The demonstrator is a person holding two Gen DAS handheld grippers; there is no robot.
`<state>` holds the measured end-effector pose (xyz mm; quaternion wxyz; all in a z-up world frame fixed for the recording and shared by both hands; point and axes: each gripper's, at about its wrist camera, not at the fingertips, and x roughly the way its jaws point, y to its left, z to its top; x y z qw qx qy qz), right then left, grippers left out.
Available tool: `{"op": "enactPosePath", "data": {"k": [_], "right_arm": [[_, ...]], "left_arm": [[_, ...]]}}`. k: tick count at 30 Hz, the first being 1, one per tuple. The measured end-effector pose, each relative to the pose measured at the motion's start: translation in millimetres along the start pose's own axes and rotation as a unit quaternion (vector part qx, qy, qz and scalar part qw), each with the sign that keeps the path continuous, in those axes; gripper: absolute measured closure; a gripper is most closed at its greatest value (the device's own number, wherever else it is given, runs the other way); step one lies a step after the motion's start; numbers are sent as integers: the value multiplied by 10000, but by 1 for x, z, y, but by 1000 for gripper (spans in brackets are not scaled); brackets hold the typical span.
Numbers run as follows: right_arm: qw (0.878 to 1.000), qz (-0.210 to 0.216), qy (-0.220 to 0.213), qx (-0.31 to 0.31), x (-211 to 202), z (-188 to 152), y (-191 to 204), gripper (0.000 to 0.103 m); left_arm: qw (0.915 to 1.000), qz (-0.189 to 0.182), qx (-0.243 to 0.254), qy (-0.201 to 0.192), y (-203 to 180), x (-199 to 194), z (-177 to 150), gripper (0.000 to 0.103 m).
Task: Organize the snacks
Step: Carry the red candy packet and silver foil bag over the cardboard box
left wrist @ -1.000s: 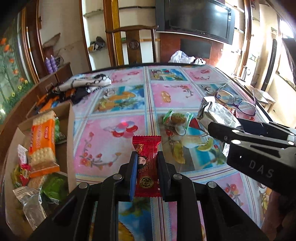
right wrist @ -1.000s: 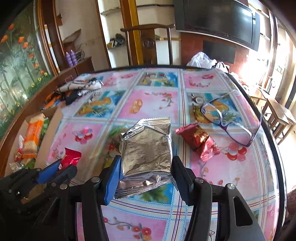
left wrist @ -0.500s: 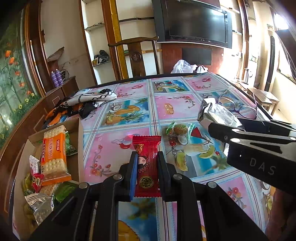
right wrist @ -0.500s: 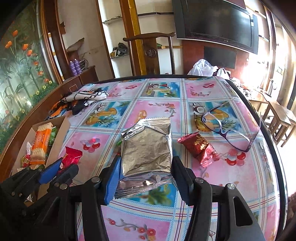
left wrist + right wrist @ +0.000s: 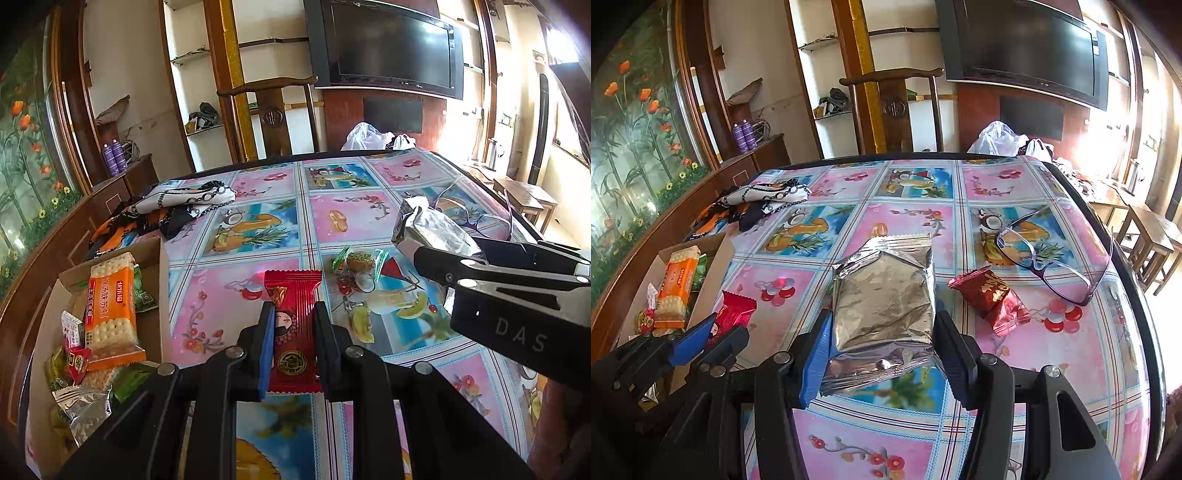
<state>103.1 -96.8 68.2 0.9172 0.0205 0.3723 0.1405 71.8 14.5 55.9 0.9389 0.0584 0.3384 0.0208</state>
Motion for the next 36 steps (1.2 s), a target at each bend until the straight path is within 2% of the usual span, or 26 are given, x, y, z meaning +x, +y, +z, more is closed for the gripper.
{"op": "enactPosePath", "data": {"k": [8,21,36], "right_arm": [[10000,58,-39,-40,-2,1,3,44],[9999,109,-113,-41,-5,1,5,44],[9982,413,-144,-398,-9,-7,36,44]], "left_arm": [[9999,-53,-134,-84,5,-8,5,84],[9958,-534,-736,-135,44,-19,17,84],[9915,-227,-1268,-200,98,-23,17,84]]}}
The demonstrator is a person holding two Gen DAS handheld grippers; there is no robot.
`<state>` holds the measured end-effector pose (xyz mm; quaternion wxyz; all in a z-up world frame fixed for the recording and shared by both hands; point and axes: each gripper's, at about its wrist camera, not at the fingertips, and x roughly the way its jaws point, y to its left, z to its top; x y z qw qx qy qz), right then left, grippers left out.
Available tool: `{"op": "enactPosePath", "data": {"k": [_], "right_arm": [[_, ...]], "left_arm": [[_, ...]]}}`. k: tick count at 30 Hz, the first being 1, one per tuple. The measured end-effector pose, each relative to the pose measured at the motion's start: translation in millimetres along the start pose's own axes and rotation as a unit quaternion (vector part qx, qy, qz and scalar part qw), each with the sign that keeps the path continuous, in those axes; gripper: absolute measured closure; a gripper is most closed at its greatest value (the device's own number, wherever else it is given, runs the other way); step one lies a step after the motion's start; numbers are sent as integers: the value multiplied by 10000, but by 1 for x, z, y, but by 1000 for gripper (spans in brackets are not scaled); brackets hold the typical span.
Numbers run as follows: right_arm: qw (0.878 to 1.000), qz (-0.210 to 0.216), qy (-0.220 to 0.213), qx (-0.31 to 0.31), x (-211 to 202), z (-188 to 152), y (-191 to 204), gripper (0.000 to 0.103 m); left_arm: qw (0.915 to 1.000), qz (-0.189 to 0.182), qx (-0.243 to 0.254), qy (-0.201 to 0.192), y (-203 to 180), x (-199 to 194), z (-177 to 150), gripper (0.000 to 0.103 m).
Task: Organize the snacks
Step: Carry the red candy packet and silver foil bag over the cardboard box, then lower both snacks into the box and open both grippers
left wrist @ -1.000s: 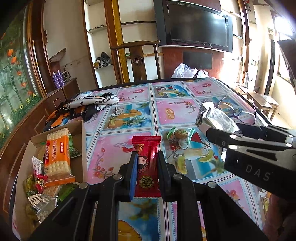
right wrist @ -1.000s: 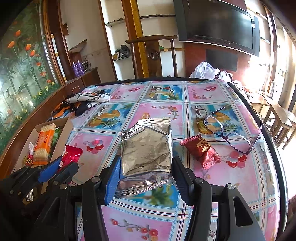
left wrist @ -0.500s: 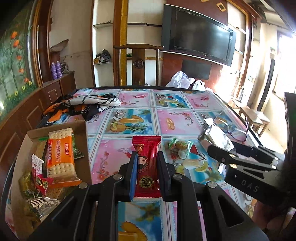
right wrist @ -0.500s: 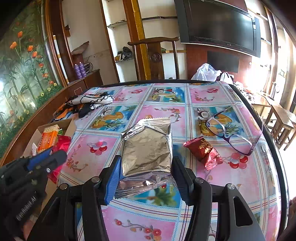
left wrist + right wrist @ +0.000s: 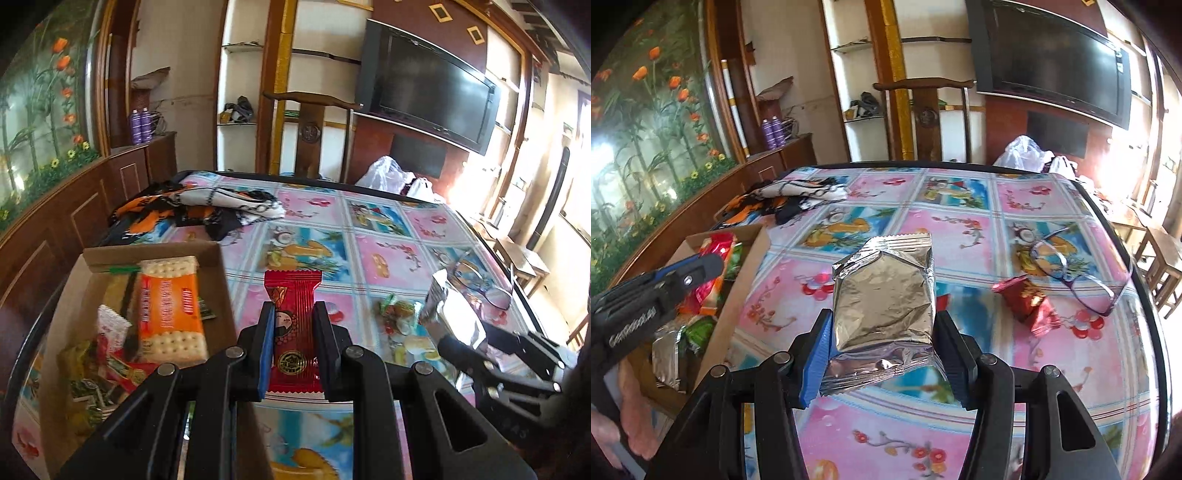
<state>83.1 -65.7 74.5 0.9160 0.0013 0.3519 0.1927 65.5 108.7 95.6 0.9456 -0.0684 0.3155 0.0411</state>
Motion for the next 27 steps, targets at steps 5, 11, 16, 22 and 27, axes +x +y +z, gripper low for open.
{"op": "enactPosePath", "data": {"k": [5,11,16,22,27], "right_arm": [[9995,263,-31,-151,-3,-4,22,44],[9975,629,-69,-300,-7,-7,54,44],[9956,852,-42,-385,-8,-10,85,44],[9928,1111,-9,-446,-5,-11,115,44],[9900,1297,97,-548,4,-14,142,44]], "left_arm": [[9998,100,-164,-13,20,-3,2,84],[9994,239,-258,-18,42,-7,5,84],[9984,361,-437,30,70,-9,7,84],[9959,614,-659,113,108,-7,7,84],[9939,738,-792,213,129,-4,5,84]]}}
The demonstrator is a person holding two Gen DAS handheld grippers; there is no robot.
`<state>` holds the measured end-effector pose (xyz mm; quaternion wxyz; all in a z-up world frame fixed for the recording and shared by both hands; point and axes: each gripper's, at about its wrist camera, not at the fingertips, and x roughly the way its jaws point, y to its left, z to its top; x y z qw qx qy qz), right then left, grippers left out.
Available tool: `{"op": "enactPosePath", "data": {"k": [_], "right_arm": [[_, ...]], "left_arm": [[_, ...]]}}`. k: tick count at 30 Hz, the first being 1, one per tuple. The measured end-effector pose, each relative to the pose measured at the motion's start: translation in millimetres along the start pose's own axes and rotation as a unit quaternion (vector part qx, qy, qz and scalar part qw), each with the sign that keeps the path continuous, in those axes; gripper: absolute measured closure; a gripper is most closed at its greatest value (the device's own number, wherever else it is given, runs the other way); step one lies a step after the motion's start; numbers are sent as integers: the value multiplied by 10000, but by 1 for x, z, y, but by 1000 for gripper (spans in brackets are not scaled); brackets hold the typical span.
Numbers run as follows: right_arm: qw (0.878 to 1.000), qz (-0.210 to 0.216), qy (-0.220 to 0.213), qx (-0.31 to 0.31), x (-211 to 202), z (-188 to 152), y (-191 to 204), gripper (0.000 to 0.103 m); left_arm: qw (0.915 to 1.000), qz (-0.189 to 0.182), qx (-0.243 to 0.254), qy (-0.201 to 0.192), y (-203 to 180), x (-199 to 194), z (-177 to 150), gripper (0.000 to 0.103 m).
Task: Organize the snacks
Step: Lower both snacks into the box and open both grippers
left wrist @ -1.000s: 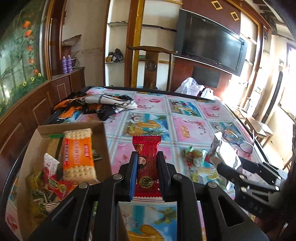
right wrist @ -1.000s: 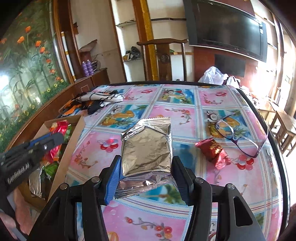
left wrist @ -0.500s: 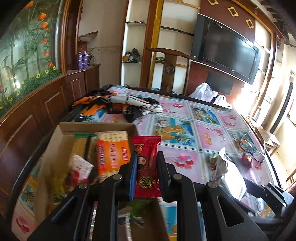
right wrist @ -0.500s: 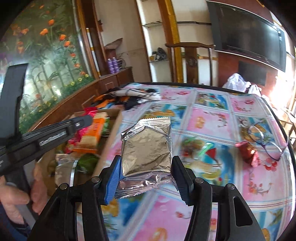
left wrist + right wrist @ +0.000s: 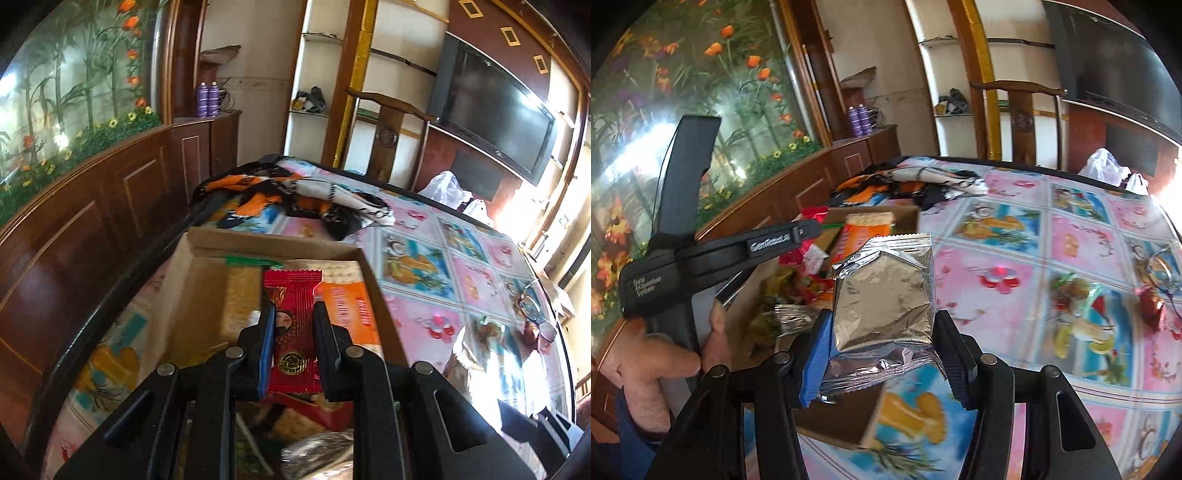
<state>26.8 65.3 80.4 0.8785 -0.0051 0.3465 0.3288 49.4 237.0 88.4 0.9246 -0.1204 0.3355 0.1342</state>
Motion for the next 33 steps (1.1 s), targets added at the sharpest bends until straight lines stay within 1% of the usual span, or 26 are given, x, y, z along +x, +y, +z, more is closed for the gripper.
{"op": "enactPosePath", "data": {"k": [10,18,26,33], "right_arm": [[9995,165,224,-156,33,-2,35,43],[9985,48,432,-335,59,-8,50,43],[9976,-54,381,-579,61,-17,53,43],[9978,-41,260,-610,59,-23,51,43]], "left_arm": [[9990,201,155,360,14,19,-7,84],[9978,359,231,507,17,28,-12,84],[9966,507,306,577,16,35,-15,83],[9961,586,338,568,14,35,-16,83]]}}
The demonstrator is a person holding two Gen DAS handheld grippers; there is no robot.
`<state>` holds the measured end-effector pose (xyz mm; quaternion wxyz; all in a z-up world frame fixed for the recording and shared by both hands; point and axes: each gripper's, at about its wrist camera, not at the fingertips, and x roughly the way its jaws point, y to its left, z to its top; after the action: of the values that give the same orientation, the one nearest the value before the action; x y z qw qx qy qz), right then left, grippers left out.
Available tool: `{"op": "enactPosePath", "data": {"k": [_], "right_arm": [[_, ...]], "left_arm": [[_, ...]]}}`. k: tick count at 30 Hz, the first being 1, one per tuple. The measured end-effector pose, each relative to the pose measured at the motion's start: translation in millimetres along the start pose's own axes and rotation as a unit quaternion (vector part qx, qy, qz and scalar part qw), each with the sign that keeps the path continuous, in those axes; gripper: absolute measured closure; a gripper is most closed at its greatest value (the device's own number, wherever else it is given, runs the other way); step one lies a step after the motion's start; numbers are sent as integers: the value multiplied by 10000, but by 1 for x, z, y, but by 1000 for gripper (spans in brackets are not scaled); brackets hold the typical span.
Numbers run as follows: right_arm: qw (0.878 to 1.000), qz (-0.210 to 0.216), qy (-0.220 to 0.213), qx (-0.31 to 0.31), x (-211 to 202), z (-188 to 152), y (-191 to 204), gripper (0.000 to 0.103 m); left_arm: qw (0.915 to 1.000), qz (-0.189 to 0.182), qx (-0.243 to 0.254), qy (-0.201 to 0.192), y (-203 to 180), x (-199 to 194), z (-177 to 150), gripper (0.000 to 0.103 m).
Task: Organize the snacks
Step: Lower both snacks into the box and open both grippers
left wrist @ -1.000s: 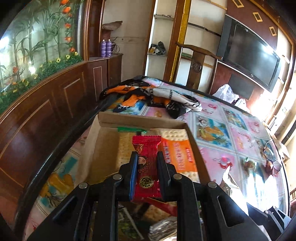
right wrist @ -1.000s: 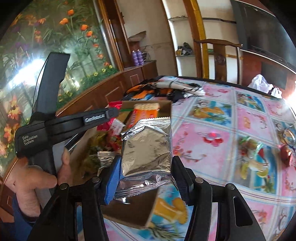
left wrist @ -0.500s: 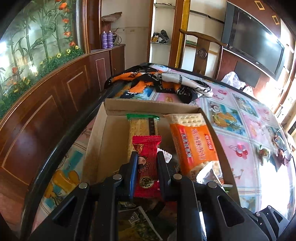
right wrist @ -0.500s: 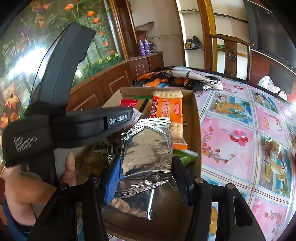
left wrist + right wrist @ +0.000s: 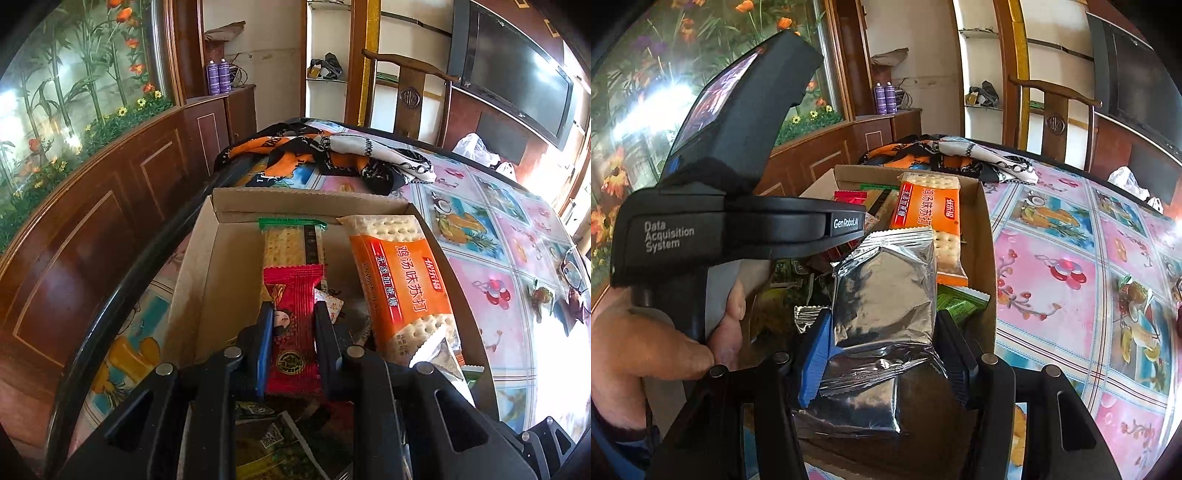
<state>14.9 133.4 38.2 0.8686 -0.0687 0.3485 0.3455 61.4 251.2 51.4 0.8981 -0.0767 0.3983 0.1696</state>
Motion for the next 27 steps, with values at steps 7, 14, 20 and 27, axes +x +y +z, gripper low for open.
{"op": "enactPosePath", "data": {"k": [7,14,20,27], "right_arm": [[10000,-41,-51,-58,-1,-3,1,43],[9999,-48,-61,-102,-2,-5,1,43],[9999,-86,-54,-137,-1,-5,1,42],[9998,-91,-40,-145,0,-6,1,42]], "left_arm": [[10000,1,0,2,0,0,0,83],[10000,20,-3,-10,1,0,0,82],[10000,47,2,-21,1,-1,0,82],[10000,70,7,-29,1,-1,0,81]]}}
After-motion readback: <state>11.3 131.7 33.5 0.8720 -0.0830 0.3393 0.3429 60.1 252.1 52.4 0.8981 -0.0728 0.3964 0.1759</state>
